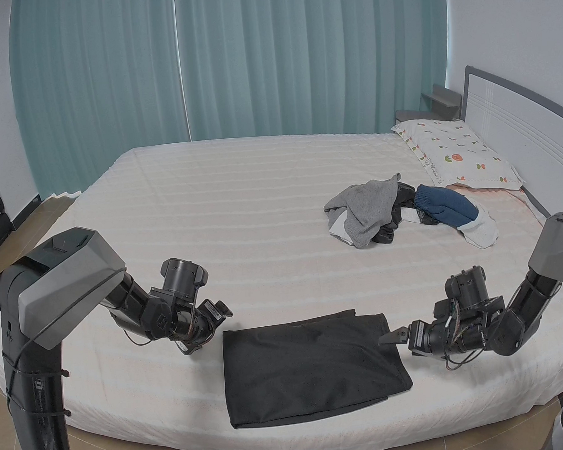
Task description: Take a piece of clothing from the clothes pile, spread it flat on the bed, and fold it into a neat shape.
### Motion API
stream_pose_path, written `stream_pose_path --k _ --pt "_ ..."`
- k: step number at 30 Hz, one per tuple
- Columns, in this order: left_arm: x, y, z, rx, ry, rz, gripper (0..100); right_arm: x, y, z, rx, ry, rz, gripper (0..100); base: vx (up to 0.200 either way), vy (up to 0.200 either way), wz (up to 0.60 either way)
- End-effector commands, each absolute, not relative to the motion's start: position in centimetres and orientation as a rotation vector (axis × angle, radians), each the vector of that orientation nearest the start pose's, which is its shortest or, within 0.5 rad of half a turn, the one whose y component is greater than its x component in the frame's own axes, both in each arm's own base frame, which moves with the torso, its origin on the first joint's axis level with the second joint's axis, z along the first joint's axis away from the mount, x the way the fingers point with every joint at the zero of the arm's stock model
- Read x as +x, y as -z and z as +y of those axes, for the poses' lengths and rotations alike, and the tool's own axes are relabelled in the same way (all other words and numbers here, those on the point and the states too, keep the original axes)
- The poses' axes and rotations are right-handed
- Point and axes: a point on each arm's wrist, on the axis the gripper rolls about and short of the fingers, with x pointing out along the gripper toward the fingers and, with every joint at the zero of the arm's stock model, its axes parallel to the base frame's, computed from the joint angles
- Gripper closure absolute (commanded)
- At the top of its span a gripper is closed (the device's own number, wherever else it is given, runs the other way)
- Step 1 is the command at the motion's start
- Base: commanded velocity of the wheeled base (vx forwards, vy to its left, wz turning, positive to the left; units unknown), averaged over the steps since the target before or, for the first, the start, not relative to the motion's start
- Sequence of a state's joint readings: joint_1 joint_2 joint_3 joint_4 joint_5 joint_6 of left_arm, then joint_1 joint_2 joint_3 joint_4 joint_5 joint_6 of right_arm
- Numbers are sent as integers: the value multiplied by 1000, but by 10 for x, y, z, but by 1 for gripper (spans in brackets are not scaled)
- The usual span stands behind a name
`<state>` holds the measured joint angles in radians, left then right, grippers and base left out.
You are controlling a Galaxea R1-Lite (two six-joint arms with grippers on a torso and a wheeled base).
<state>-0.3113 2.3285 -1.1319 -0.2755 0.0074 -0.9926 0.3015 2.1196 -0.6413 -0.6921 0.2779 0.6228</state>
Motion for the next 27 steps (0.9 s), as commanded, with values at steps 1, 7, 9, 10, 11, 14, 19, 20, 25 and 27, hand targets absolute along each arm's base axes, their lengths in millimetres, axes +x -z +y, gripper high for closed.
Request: stream_pose_path --k 1,7,9,10,11,14,19,20,25,27 --pt "377 1 -134 -744 -173 978 0 333 2 109 570 -279 933 0 0 0 0" --pt "377 3 -138 -727 -166 979 0 356 15 113 569 -265 905 0 0 0 0" --pt "376 4 -138 -725 -165 981 0 368 20 116 567 -257 883 0 0 0 0" --pt "376 4 -138 -725 -165 981 0 371 22 118 566 -259 880 0 0 0 0" --pt "376 4 -138 -725 -165 981 0 372 23 118 566 -258 877 0 0 0 0" --pt "376 4 -138 -725 -166 980 0 378 23 120 566 -263 862 0 0 0 0" --pt "376 4 -138 -719 -175 975 0 383 18 120 614 -250 842 100 0 0 0" --pt "376 4 -138 -717 -179 970 0 384 16 120 638 -241 838 100 0 0 0" --pt "375 4 -141 -708 -179 972 0 385 14 118 660 -230 835 100 0 0 0" --pt "375 4 -142 -706 -180 970 0 386 13 116 665 -225 833 100 0 0 0"
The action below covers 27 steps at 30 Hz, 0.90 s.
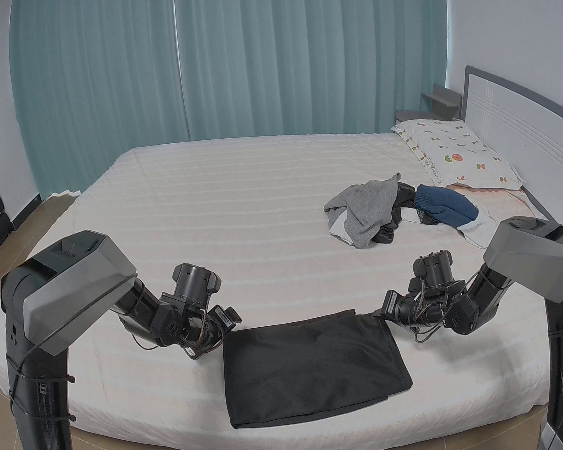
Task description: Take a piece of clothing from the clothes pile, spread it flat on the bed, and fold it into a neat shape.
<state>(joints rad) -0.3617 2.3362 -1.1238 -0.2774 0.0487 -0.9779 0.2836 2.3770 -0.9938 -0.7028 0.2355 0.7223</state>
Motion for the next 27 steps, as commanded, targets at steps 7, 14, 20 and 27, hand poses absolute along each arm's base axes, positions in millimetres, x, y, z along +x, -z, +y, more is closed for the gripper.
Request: stream_pose_path --k 7,14,20,27 --pt "374 8 -144 -685 -202 957 0 386 5 112 699 -212 815 100 0 0 0" --pt "375 7 -145 -690 -201 952 0 387 1 107 737 -202 783 100 0 0 0" --pt "376 6 -144 -693 -202 950 0 387 2 107 739 -201 783 100 0 0 0" --pt "376 6 -144 -697 -202 949 0 388 3 107 738 -195 782 100 0 0 0"
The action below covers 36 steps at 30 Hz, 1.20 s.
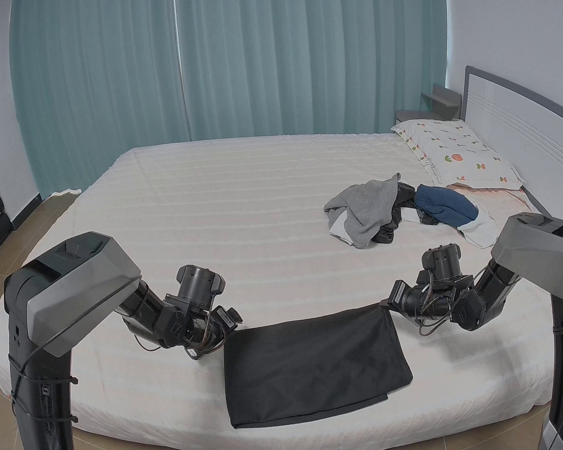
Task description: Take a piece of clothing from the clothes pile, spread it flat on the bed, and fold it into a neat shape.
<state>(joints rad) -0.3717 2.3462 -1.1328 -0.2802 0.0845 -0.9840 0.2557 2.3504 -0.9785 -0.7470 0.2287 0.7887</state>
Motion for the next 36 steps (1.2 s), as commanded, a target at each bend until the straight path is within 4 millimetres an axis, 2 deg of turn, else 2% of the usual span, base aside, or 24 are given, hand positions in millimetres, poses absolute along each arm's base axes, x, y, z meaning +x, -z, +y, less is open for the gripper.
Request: stream_pose_path --k 1,2,3,10,14,15,17,20,26,30,36 --pt "376 5 -144 -699 -202 948 0 388 6 107 737 -191 787 100 0 0 0" --pt "376 5 -144 -699 -202 948 0 388 6 107 737 -190 789 100 0 0 0" --pt "376 5 -144 -700 -203 947 0 388 6 106 738 -190 789 0 0 0 0" --pt "377 3 -141 -714 -201 949 0 386 3 103 741 -184 787 0 0 0 0" --pt "375 3 -140 -716 -206 952 0 376 -3 98 748 -176 793 0 0 0 0" --pt "372 3 -138 -712 -211 956 0 368 -6 95 749 -175 807 0 0 0 0" --pt "370 3 -138 -710 -212 961 0 365 -7 94 750 -173 811 0 0 0 0" --pt "362 -7 -134 -714 -207 958 0 349 -11 86 760 -159 812 0 0 0 0" --pt "353 -13 -132 -731 -176 968 0 322 -18 79 858 -142 786 0 0 0 0" --pt "351 -13 -134 -737 -166 980 0 309 -12 77 906 -138 770 0 -200 0 0" --pt "345 -10 -134 -744 -134 1025 0 306 3 72 944 -132 778 0 -167 0 0"
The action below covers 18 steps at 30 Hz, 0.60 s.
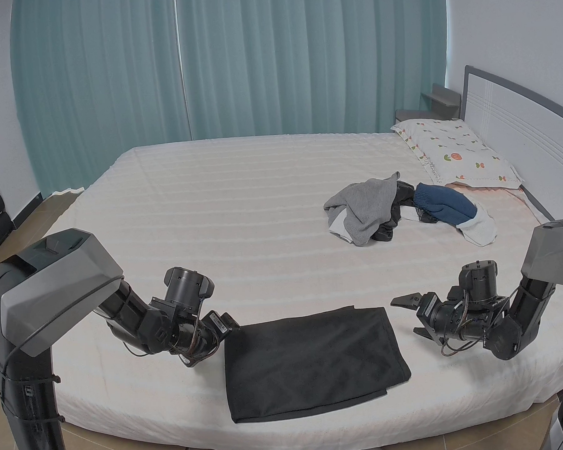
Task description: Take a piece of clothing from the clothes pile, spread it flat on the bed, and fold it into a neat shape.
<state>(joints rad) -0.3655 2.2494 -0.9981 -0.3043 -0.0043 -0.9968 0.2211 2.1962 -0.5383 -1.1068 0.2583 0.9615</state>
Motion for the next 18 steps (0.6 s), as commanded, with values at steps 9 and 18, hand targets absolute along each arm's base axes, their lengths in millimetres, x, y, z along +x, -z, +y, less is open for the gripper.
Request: stream_pose_path --k 9,18 --pt "341 -3 -133 -769 -42 972 0 307 9 71 1004 -120 811 0 0 0 0" --pt "322 9 -118 -657 227 946 0 305 10 71 1003 -117 819 0 0 0 0"
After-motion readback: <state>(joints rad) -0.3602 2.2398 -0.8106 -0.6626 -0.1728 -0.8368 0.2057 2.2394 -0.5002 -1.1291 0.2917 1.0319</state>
